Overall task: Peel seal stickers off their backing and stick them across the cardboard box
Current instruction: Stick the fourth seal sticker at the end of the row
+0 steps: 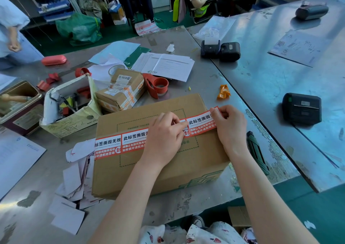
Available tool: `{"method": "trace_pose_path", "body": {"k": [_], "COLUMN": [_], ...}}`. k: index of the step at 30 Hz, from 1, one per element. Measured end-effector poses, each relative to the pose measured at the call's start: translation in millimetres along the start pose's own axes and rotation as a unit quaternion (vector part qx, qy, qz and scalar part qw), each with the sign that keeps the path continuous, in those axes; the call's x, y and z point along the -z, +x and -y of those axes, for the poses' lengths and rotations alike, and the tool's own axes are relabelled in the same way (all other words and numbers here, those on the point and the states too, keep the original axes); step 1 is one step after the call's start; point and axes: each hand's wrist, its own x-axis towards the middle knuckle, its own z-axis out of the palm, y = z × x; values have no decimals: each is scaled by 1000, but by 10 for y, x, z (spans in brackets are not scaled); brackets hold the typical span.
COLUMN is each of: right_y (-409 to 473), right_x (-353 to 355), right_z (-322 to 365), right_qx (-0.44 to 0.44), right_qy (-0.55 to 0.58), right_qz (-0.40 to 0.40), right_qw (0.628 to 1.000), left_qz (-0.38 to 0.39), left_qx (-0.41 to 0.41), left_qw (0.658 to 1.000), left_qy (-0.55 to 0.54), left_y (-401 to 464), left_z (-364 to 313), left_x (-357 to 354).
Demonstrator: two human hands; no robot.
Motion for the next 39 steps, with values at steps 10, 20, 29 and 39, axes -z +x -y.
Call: {"method": "trace_pose_path", "body": {"k": [10, 20, 29, 39], "right_y": [-3, -16, 13, 6], "right_x": [-6, 8, -11, 19], "right_z": [-22, -20, -64, -105], "right_qx": [-7, 1, -23, -68], "right_qy": [0, -3, 29, 84], "right_qz": [0, -1, -1, 25], "right_qw": [1000, 1000, 999, 994], "left_qz": [-5, -1, -14, 114], "left_qx": [-65, -90, -60, -93], "left_qw": [998, 996, 997, 989], "left_qy": [10, -9, -35, -19], "left_y": [-115, -191, -124, 14], "left_z": [12, 32, -48, -245], "left_x": [46, 74, 54, -40]}}
